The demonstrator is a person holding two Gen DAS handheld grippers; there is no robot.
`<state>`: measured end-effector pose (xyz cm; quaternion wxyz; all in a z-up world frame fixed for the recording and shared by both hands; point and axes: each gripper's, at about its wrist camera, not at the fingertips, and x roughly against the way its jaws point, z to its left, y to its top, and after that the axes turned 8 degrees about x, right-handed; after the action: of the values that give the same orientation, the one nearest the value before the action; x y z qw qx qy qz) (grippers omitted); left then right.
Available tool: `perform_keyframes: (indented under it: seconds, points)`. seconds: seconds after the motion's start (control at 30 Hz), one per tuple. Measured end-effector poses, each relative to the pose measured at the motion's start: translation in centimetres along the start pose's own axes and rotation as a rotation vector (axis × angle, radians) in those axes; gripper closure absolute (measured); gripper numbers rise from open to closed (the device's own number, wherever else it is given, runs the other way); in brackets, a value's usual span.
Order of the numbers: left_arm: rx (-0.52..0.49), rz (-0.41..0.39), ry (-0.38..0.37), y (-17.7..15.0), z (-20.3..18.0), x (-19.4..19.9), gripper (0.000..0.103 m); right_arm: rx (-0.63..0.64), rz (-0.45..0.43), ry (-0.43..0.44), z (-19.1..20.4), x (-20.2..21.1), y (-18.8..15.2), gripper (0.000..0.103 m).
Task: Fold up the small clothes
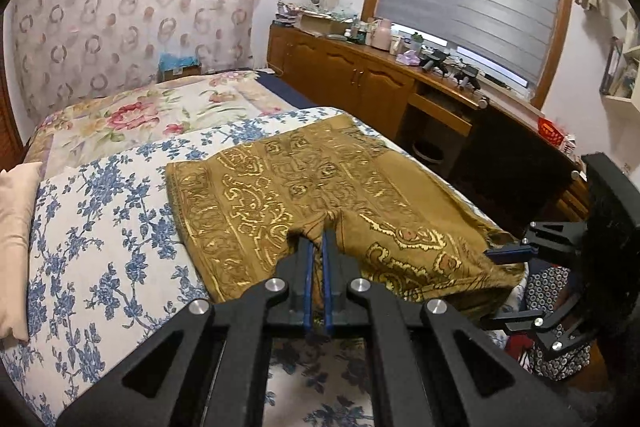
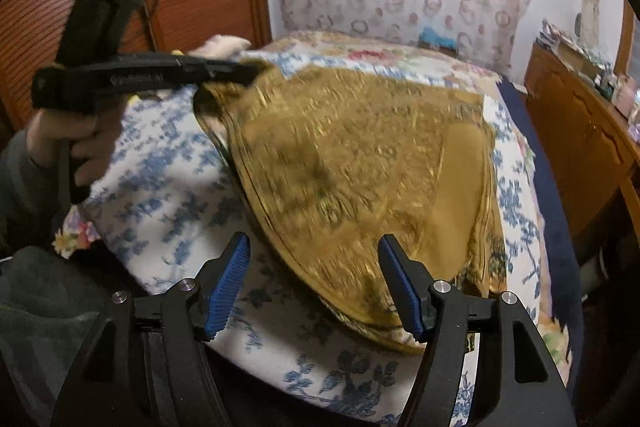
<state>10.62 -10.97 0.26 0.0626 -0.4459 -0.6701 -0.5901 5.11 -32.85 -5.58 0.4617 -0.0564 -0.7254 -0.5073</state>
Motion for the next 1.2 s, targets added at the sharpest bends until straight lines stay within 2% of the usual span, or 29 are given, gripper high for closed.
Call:
perform_keyframes:
  seconds: [0.2,0.33,0.4,0.47,0.57,0.63,0.9,1.07,1.2]
  points:
    - [0.014,0.002,0.015,-0.1,0.7,-0.5,0.101,-0.032,0.052,-0.028,-1.9,-1.7,-1.2,0.035]
    - [0.020,-0.003,0.020,0.1,0.9,-0.5,0.101,-0.027,0.055,-0.032,-2.6,-1.8,-1.4,0.036]
    - [0.023,-0.006,0.022,0.1,1.0,-0.4,0.101,-0.015,0.054,-0.037,-2.8,-1.9,-1.3,0.044]
    - [0.027,-0.008,0.025,0.2,1.2,-0.3,0.101,-0.001,0.048,-0.028,-2.8,-1.9,-1.1,0.062]
    - [0.029,-0.012,0.033,0.2,1.3,-0.2,0.101,0.009,0.036,-0.024,-2.8,-1.8,-0.9,0.080]
    - [0.028,-0.016,0.040,0.2,1.3,-0.1,0.101,0.010,0.021,-0.026,-2.9,-1.7,-0.6,0.084]
    - [-0.010,-0.026,0.078,1.0,1.3,0.3,0.101,0.010,-0.036,-0.035,-3.9,-0.9,1.2,0.092]
    - [-0.031,-0.034,0.109,2.9,2.2,0.3,0.100,0.085,-0.081,-0.087,-5.4,-0.8,5.3,0.094]
    - [-0.008,-0.032,0.103,3.8,3.8,-0.2,0.100,0.102,-0.099,-0.098,-6.9,-2.2,8.1,0.094]
